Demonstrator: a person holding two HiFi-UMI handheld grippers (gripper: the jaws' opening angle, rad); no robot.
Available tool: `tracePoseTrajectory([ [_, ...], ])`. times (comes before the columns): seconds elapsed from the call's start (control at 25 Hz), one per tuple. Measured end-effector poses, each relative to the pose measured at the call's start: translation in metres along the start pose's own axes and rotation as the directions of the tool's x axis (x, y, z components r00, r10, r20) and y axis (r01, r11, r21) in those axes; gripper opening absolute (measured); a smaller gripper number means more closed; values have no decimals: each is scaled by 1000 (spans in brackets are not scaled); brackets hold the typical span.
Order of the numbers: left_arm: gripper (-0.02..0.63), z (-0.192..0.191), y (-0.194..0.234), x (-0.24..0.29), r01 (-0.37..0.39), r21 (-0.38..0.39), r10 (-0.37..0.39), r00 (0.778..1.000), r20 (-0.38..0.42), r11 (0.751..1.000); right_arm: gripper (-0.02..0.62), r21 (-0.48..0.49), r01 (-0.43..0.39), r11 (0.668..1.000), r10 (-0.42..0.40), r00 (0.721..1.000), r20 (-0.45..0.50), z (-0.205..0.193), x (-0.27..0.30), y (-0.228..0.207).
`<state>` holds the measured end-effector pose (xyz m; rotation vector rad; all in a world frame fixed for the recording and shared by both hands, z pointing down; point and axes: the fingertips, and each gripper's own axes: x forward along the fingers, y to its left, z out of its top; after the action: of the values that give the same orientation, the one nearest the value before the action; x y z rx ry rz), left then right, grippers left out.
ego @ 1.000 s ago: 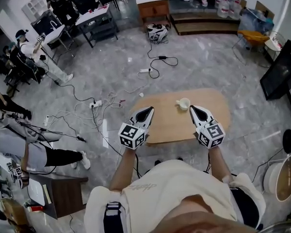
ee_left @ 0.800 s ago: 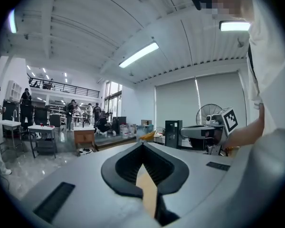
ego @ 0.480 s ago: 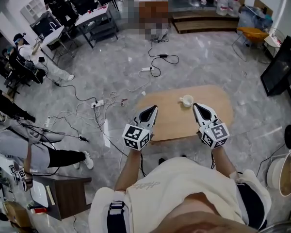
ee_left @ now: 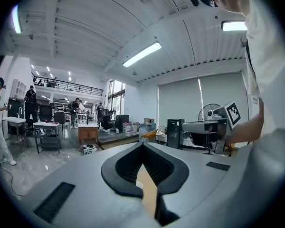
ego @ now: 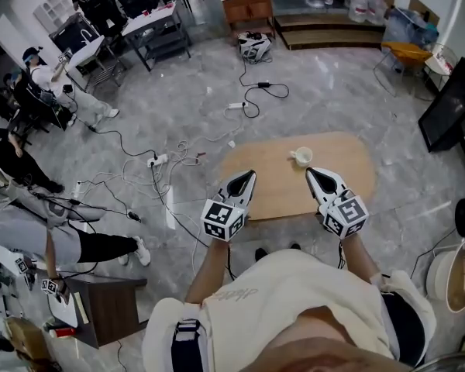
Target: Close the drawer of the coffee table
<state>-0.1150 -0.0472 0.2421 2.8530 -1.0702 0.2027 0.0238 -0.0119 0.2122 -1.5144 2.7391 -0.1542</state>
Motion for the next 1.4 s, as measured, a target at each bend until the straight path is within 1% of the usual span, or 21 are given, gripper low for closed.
tracePoseTrajectory([
  [0.08,5,-3,1,-1,-12,-7,12,1000,-2,1000,-6,-31,-18,999,18,1000,3,4,1,8],
  [0.16,5,-3,2,-1,-17,-5,17,1000,-1,1000,-6,-57,-19,998,20,1000,17,10,3,10],
  [0.36,5,18,5,-2,-30,26,30,999,31,999,-6,-33,-27,999,29,998,48,25,8,8],
  [0.52,5,21,14,-5,-51,5,51,998,43,999,-6,-40,-39,998,41,998,49,23,13,16],
  [0.64,5,15,11,-6,-43,-4,43,998,34,999,-8,-47,-37,998,39,998,53,20,12,24],
  [0.84,5,9,1,-6,-16,2,16,1000,21,1000,-8,-36,-55,998,56,998,35,12,13,32],
  [0.96,5,8,3,-9,-12,6,12,1000,19,1000,-8,-29,-62,998,63,998,25,9,15,36],
  [1.12,5,3,11,-16,-34,-16,34,999,13,999,-8,-20,-74,997,74,997,0,3,18,41],
  [1.24,5,-2,13,-18,-50,-41,50,999,11,998,-8,-35,-90,995,89,996,-20,1,17,43],
  [1.4,5,-6,12,-21,-51,-53,52,998,17,997,-8,-35,-105,994,105,994,-24,-3,18,49],
])
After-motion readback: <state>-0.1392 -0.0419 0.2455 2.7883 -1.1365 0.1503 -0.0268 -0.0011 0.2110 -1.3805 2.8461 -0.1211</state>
